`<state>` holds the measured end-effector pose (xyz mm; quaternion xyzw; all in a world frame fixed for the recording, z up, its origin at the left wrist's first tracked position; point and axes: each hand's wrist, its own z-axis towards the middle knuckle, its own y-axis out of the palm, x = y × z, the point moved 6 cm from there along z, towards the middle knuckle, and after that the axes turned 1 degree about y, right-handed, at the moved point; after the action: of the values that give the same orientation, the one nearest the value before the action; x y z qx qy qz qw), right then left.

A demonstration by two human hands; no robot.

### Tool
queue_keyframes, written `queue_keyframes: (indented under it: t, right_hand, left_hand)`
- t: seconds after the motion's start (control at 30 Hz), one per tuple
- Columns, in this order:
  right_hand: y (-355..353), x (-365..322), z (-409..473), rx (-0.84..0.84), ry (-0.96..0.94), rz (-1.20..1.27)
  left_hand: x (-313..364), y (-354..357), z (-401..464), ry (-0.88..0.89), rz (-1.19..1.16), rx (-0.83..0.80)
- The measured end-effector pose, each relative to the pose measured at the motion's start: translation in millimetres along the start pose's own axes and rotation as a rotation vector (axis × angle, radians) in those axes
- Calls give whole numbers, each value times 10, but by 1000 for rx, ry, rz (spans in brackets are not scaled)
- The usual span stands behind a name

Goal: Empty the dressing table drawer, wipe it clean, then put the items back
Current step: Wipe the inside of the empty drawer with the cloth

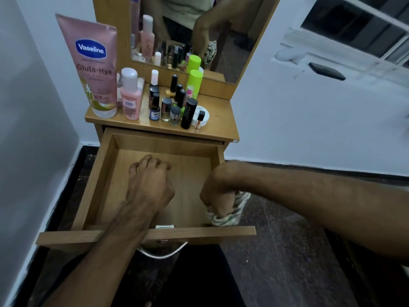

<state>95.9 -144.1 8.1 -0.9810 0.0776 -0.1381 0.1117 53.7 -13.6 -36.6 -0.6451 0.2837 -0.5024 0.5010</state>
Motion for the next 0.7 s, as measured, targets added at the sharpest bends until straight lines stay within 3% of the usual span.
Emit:
queue_keyframes:
  t: [0.07,0.27,0.4,0.47,0.57,0.7]
  right_hand:
    - [111,300,-178,44,123,40]
    - [455,1100,-347,436,454,411]
    - [430,1140,-303,797,501,524]
    - [282,999,-304,942,381,617]
    - [68,552,-205,894,180,522]
    - [-42,128,-161,596,-120,502]
  left_hand:
    - [16,-22,-12,7,13,4]
    - [116,-48,-57,27,42,-15]
    - [80,-64,-83,8,47,-18]
    - [78,-68,-90,-5,51,-23]
    - [70,-77,-86,-20,59,-24]
    - [25,-113,-80,-31,47,-19]
